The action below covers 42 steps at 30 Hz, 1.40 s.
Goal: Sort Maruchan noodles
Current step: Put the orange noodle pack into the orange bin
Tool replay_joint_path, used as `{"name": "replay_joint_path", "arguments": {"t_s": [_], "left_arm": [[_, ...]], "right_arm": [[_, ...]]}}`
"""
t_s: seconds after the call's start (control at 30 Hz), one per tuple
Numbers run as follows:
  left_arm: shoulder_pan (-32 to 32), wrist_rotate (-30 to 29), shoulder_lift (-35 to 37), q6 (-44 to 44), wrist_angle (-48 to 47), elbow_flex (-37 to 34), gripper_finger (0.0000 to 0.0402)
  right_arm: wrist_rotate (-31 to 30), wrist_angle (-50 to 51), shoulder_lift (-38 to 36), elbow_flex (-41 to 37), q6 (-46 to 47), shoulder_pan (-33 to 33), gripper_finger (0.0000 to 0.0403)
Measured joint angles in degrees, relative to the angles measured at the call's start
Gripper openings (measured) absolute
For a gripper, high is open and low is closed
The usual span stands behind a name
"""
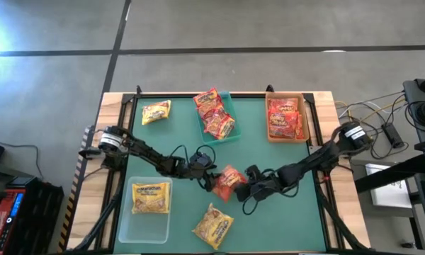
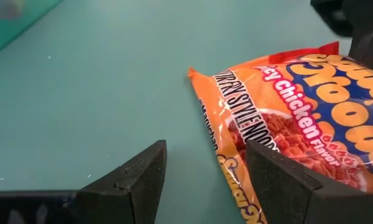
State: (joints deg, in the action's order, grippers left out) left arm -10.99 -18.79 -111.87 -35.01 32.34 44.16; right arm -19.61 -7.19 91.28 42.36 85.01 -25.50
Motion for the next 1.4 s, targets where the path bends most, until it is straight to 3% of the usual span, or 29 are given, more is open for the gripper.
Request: {"name": "replay_joint_path", "arguments": {"t_s": [0.1, 0.27, 0.43, 0.5, 0.8, 0.93, 1.17, 1.4], "left_arm": [[-0.7, 0.5, 0.0, -0.7, 0.7, -0.1, 0.0204], [-1.9, 4.7, 0.0, -0.6, 4.0, 0.1, 0.0204], [-2.8, 7.5, -0.2, 0.4, 4.8, 2.0, 0.0204], [-3.3, 7.9, -0.2, 1.6, 4.8, 2.8, 0.0204], [-6.2, 7.8, -0.5, 15.5, 5.1, 4.3, 0.0204], [-6.2, 6.6, -1.9, 22.4, 4.8, 4.4, 0.0204], [-6.2, 3.4, -6.4, 25.3, 7.7, 5.9, 0.0204], [-6.3, 3.4, -8.3, 27.0, 7.9, 8.0, 0.0204]], "right_arm": [[0.9, 8.3, -3.3, 0.1, 0.1, 0.0, 0.0192], [-4.8, 21.4, -8.9, -0.1, 0.1, 1.1, 0.0192], [-14.7, 23.6, -13.2, -0.4, -7.7, 2.9, 0.0192], [-15.0, 23.6, -15.0, -0.4, -10.5, 3.4, 0.0192], [-10.9, 22.9, -18.9, -0.3, -7.4, 1.3, 0.0192], [-2.3, 21.3, -18.4, 0.1, -5.4, 1.1, 0.0192], [4.9, 13.9, -13.5, 0.2, -0.5, 0.9, 0.0192], [5.1, 13.7, -8.1, 0.4, -0.9, 0.9, 0.0192]]}}
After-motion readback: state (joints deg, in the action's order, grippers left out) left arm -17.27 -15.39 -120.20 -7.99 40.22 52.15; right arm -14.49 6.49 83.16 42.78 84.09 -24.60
